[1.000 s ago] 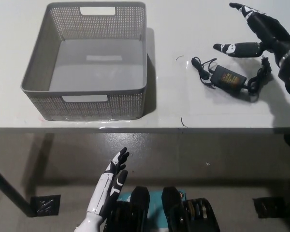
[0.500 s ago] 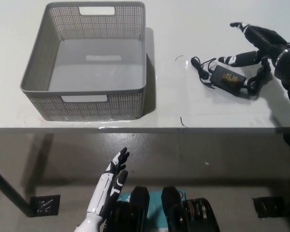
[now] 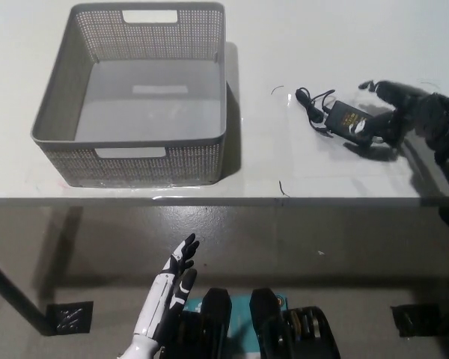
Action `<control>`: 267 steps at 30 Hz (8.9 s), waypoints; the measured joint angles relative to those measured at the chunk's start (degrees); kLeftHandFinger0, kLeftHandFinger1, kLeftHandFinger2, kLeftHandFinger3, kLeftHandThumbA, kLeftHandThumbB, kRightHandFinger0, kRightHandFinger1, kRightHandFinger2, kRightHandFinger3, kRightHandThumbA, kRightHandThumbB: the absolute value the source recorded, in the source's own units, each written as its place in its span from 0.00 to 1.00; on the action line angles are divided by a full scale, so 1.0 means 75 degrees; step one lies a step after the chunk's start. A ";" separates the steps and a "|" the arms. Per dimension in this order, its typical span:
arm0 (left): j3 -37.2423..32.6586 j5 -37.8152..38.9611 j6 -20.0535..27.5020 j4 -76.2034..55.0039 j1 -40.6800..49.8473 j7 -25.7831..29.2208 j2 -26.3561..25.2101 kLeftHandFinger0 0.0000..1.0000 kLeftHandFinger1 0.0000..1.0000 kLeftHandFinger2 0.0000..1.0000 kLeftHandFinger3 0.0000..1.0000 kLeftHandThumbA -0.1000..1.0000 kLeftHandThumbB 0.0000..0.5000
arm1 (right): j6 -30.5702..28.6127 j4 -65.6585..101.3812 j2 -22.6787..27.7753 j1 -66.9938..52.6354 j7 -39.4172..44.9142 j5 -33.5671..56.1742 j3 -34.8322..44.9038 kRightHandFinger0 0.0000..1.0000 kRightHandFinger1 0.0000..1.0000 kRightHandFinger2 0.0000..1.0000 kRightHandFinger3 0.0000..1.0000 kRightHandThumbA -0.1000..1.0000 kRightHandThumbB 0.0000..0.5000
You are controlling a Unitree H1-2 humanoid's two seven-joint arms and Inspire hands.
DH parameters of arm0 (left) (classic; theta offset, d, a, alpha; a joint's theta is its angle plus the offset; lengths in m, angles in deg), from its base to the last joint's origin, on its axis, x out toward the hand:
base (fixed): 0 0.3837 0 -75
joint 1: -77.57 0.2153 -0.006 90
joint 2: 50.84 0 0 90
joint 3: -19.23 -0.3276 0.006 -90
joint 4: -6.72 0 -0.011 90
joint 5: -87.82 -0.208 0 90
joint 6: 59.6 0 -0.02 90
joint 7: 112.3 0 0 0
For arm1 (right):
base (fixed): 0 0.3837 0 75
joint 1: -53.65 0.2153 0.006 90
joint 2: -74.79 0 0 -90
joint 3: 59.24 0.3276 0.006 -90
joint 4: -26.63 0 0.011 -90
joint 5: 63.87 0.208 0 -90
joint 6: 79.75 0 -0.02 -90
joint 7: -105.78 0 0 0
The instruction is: Use the right hand to pick up a black power cord and place it into a container on the left hand side
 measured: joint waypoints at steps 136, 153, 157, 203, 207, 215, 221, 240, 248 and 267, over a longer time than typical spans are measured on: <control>-0.0018 -0.0067 -0.0187 -0.0207 -0.0642 -0.0083 -0.0091 1.00 1.00 1.00 1.00 1.00 0.00 | -0.2777 -0.3057 -0.4373 0.1788 -0.5420 0.0132 0.0979 1.00 1.00 1.00 1.00 0.64 0.72; -0.0022 -0.0050 -0.0197 -0.0205 -0.0725 -0.0181 -0.0162 1.00 1.00 1.00 1.00 0.93 0.00 | -0.2422 -0.2660 -0.4067 0.1785 -0.4252 0.0182 0.0838 1.00 1.00 1.00 1.00 1.00 1.00; -0.0037 -0.0054 -0.0222 -0.0207 -0.0722 -0.0181 -0.0160 1.00 1.00 1.00 1.00 0.91 0.00 | -0.2428 -0.2302 -0.4046 0.1714 -0.4236 0.0249 0.0996 1.00 1.00 1.00 1.00 1.00 0.99; -0.0080 -0.0140 -0.0194 -0.0015 -0.0751 -0.0166 -0.0360 1.00 1.00 1.00 1.00 0.87 0.00 | -0.1087 0.9495 -0.2918 -0.3572 -0.3031 0.2892 0.4038 1.00 1.00 1.00 1.00 1.00 0.73; -0.0071 -0.0139 -0.0213 -0.0027 -0.0749 -0.0166 -0.0354 1.00 1.00 1.00 1.00 0.96 0.00 | -0.1135 0.9555 -0.2864 -0.4501 -0.2866 0.3162 0.3887 1.00 1.00 1.00 1.00 1.00 0.76; -0.0048 -0.0125 -0.0217 -0.0031 -0.0750 -0.0166 -0.0342 1.00 1.00 1.00 1.00 1.00 0.01 | -0.1254 0.9402 -0.2726 -0.5608 -0.2527 0.3479 0.3426 1.00 1.00 1.00 1.00 1.00 0.75; -0.0026 -0.0087 -0.0188 -0.0015 -0.0773 -0.0164 -0.0336 1.00 1.00 1.00 1.00 1.00 0.01 | -0.1756 0.7913 -0.2652 -0.6764 -0.2101 0.3823 0.2939 1.00 1.00 1.00 1.00 1.00 0.68; 0.0037 0.0056 -0.0181 0.0040 -0.1010 -0.0154 -0.0310 1.00 1.00 1.00 1.00 1.00 0.00 | -0.3199 0.5784 -0.2776 -0.7813 -0.1663 0.4433 0.2787 1.00 1.00 1.00 1.00 1.00 0.53; 0.0044 0.0056 -0.0176 0.0056 -0.1014 -0.0149 -0.0305 1.00 1.00 1.00 1.00 1.00 0.00 | -0.3547 0.5030 -0.2793 -0.7594 -0.1659 0.4640 0.2997 1.00 1.00 1.00 1.00 0.98 0.50; 0.0045 0.0045 -0.0177 0.0054 -0.1012 -0.0148 -0.0306 1.00 1.00 1.00 1.00 1.00 0.00 | -0.3870 0.4827 -0.2946 -0.7406 -0.1675 0.4678 0.3082 1.00 1.00 1.00 1.00 0.94 0.54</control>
